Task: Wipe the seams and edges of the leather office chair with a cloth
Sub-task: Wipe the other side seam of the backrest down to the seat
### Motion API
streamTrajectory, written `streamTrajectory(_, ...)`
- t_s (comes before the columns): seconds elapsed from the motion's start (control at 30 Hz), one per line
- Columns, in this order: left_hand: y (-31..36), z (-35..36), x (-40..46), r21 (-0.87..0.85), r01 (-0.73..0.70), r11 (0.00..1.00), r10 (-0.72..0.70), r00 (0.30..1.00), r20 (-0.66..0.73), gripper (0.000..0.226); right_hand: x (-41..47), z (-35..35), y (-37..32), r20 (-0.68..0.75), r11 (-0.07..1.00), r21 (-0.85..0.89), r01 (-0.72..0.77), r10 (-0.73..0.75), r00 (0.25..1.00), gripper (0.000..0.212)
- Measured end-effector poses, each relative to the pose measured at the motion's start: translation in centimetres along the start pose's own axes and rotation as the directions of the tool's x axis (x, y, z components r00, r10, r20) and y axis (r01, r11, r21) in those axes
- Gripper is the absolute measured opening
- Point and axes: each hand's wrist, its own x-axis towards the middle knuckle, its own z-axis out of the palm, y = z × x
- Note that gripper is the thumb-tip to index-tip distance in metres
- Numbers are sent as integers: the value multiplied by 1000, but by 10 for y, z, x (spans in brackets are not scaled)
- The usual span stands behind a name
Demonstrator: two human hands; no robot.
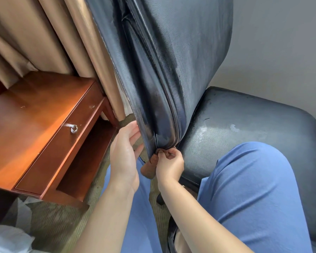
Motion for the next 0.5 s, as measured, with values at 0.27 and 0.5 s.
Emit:
streamTrajectory(0.27, -3, 2, -3, 36, 14, 999, -14, 1000, 3, 22, -6, -13, -6, 55, 983, 94, -160, 155, 986, 14)
streamTrajectory(0.5, 0, 9, -6, 5, -11, 1000, 11, 999, 43, 28, -25, -41, -22, 3, 964, 233, 126, -130, 991, 15)
